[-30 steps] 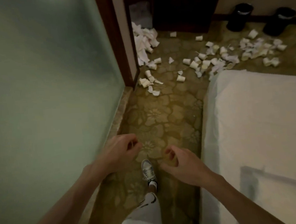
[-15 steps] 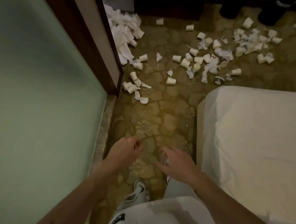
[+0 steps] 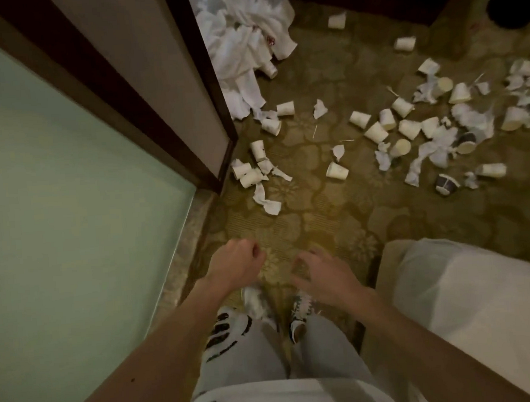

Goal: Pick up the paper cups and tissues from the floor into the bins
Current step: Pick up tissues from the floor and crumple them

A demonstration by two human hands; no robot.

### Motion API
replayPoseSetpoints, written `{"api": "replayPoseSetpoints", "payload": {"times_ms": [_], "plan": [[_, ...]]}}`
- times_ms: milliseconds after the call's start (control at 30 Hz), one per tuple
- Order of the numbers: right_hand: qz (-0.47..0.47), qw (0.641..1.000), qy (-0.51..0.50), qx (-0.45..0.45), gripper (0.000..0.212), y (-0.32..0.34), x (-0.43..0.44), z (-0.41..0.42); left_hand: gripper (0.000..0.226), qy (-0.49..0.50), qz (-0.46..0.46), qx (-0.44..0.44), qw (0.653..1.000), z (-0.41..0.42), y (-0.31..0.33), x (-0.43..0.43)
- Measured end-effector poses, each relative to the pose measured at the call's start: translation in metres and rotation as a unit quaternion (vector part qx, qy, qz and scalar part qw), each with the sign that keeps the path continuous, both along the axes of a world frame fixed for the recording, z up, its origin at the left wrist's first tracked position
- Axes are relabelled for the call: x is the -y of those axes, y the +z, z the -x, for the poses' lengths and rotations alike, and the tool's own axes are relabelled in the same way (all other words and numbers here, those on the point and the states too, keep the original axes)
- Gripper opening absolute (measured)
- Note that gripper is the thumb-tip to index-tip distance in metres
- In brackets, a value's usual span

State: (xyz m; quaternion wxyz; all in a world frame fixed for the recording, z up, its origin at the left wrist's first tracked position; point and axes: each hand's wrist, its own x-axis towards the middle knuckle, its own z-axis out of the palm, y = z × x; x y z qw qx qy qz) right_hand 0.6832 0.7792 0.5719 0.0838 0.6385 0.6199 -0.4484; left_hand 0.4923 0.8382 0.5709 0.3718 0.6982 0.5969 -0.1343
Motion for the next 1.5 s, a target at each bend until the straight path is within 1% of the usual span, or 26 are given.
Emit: {"api": "replayPoseSetpoints", "payload": {"times_ms": [167,300,433,533,667,800,867,933,1033,1100,1167,1200,1233,1267,1300,1333,1400,1433,1500], "plan": [[0.048,0.998,-0.025,-0.016,0.033,-0.063,-0.081,-0.009,0.019,0.015,0.026,0.015,0.999,-0.007,-0.073,-0.074],[0.078,0.996,-0.035,-0.014,0.035,-0.135,-0.134,-0.006,0.022,0.021,0.042,0.005,0.999,-0.004,-0.150,-0.130],[0.101,0.993,-0.053,-0.033,0.029,-0.213,-0.171,-0.005,0.021,-0.024,0.068,-0.011,0.997,0.005,-0.230,-0.175],[0.126,0.989,-0.068,-0.046,0.027,-0.271,-0.192,-0.007,0.021,-0.037,0.077,-0.011,0.996,0.008,-0.288,-0.204],[0.148,0.983,-0.078,-0.074,0.027,-0.355,-0.214,-0.018,0.024,-0.023,0.091,-0.011,0.996,-0.004,-0.367,-0.228],[0.162,0.975,-0.118,-0.096,0.031,-0.438,-0.246,-0.040,0.023,0.040,0.110,0.003,0.993,-0.016,-0.445,-0.233],[0.158,0.978,-0.099,-0.097,0.032,-0.476,-0.261,-0.049,0.020,0.060,0.104,0.020,0.993,-0.020,-0.480,-0.233],[0.142,0.985,-0.068,-0.076,0.028,-0.511,-0.272,-0.051,0.021,0.065,0.098,0.027,0.993,-0.019,-0.514,-0.231],[0.101,0.994,-0.026,-0.035,0.028,-0.560,-0.280,-0.043,0.032,0.059,0.094,0.017,0.994,-0.015,-0.564,-0.227],[0.089,0.996,0.020,-0.025,0.035,-0.595,-0.279,-0.032,0.041,0.026,0.080,0.002,0.996,-0.012,-0.594,-0.223],[0.072,0.994,0.077,-0.024,0.051,-0.626,-0.277,-0.021,0.049,-0.042,0.050,-0.016,0.998,-0.008,-0.620,-0.225],[0.061,0.992,0.110,-0.017,0.060,-0.640,-0.275,-0.016,0.052,-0.067,0.031,-0.016,0.997,-0.006,-0.630,-0.225],[0.045,0.989,0.140,-0.004,0.064,-0.650,-0.272,-0.012,0.055,-0.078,0.010,-0.012,0.997,-0.004,-0.639,-0.225],[0.027,0.986,0.163,0.011,0.061,-0.660,-0.270,-0.010,0.059,-0.079,-0.013,-0.007,0.997,-0.001,-0.646,-0.225],[0.005,0.983,0.180,0.021,0.052,-0.669,-0.269,-0.008,0.062,-0.076,-0.037,-0.007,0.996,0.002,-0.653,-0.226],[-0.009,0.982,0.187,0.020,0.038,-0.675,-0.269,-0.007,0.065,-0.073,-0.060,-0.011,0.996,0.005,-0.658,-0.226],[-0.010,0.986,0.167,-0.001,0.012,-0.684,-0.275,-0.009,0.066,-0.065,-0.090,-0.017,0.994,0.009,-0.668,-0.223],[-0.004,0.989,0.146,-0.014,0.003,-0.686,-0.279,-0.011,0.064,-0.065,-0.098,-0.014,0.993,0.010,-0.670,-0.220],[0.009,0.996,0.078,-0.044,0.013,-0.687,-0.290,-0.017,0.053,-0.082,-0.114,-0.004,0.990,0.009,-0.672,-0.218]]}}
